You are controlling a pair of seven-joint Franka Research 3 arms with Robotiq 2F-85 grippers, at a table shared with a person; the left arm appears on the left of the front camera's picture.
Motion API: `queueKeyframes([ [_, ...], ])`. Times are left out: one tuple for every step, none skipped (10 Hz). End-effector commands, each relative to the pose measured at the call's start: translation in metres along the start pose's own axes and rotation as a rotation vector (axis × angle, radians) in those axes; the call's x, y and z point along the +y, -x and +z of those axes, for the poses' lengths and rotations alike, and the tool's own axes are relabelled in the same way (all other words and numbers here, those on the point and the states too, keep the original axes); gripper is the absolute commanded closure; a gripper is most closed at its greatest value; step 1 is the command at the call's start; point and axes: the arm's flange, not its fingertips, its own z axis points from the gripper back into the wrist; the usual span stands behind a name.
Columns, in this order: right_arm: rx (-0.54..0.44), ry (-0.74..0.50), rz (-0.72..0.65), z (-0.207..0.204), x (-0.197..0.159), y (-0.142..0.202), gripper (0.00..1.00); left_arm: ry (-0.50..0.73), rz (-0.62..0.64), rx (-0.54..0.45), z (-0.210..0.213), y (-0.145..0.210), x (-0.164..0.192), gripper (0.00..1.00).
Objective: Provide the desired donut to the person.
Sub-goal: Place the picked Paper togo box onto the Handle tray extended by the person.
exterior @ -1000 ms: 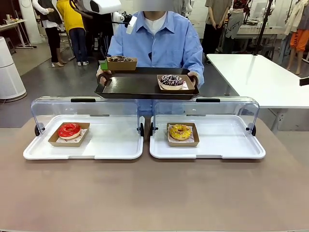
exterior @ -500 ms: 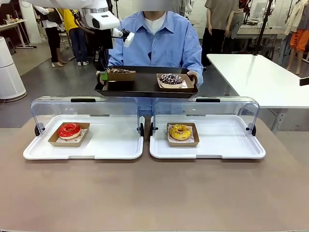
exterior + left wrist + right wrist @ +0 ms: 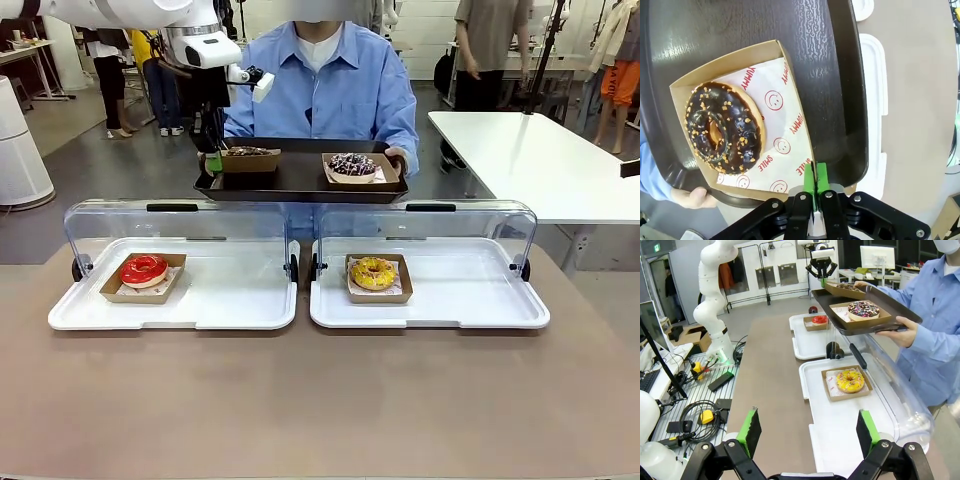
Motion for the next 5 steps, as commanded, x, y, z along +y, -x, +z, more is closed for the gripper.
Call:
queueKeyframes([
  [-0.003,-0.002,0.002,-0.0009,-0.0004,-0.0005,0.00,-0.008,-0.034,-0.046,-0.0021,0.0052,-0.0057,0.41],
  [-0.003,-0.002,0.002,-0.0009,-0.0004,-0.0005,0.00,-0.006,-0.042,-0.045,-0.0005,0.0049,-0.0045,0.38],
  [-0.003,-0.002,0.002,-0.0009,-0.0004,-0.0005,0.00,-0.005,-0.042,-0.042,0.0007,0.0051,-0.0030,0.00],
  [-0.003,-0.002,0.002,-0.0009,-0.0004,-0.0005,0.00,-0.007,-0.040,-0.047,0.0015,0.0044,-0.0049,0.00],
  [-0.003,-0.002,0.002,-0.0009,-0.0004,-0.0005,0.00,-0.010,-0.041,-0.050,0.0028,0.0036,-0.0073,0.00],
])
